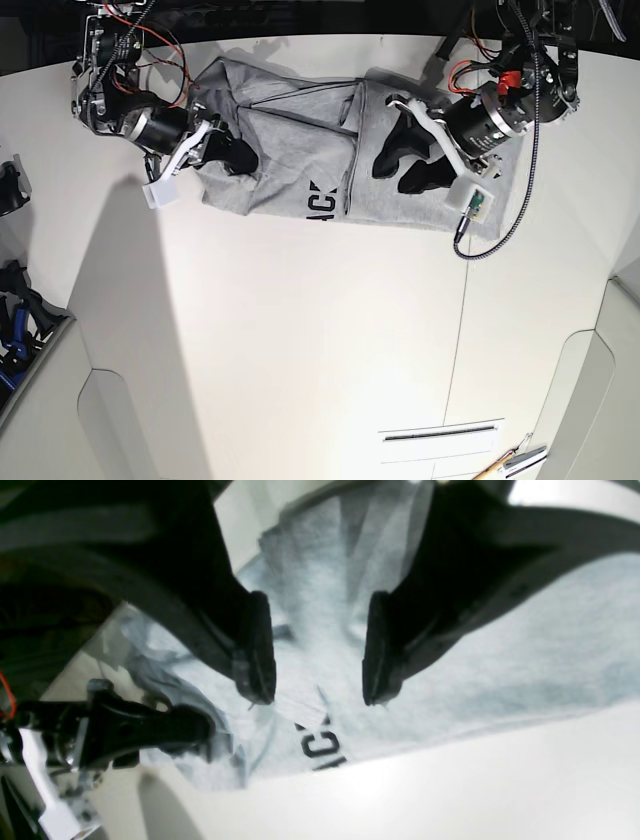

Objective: Fold the T-shirt properly
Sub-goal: 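Grasp the strip's hem end with the left gripper, then the right, then fold the hem end over toward the collar with the right gripper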

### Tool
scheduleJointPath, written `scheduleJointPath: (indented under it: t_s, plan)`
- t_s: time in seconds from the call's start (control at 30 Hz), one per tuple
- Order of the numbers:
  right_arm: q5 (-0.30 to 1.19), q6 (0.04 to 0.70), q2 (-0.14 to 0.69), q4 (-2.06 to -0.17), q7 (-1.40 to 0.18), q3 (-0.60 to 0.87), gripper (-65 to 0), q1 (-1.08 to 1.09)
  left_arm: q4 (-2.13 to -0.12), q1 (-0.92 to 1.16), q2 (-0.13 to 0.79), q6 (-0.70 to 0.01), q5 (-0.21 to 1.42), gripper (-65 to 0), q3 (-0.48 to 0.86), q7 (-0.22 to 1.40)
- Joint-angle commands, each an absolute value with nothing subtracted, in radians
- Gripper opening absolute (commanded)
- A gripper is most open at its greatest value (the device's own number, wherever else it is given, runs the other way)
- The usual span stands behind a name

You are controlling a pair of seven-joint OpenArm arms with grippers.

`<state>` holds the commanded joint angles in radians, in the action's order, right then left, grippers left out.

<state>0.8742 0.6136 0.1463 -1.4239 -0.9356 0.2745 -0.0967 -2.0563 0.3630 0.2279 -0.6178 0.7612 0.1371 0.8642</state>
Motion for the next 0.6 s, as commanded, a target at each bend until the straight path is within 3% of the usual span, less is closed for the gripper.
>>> scheduleJointPath:
  t_s: [0.27,0.47,0.6]
  plan:
    - [0.855,0.613,0.325,-1.424,-0.939,0.332,-65.0,-0.01,-2.056,0.364,0.228,-0.67,1.013,-33.2,0.394,0.994]
    - [0.859,0.606,0.453,-1.426,-0.949,0.376,-65.0,0.061,-2.055,0.373,0.226,-0.67,1.002,-33.2,0.396,1.007]
    - [0.966,0.603,0.465,-1.443,-1.049,0.413,-65.0,0.144,-2.042,0.391,0.227,-0.67,0.979,-33.2,0.393,1.006]
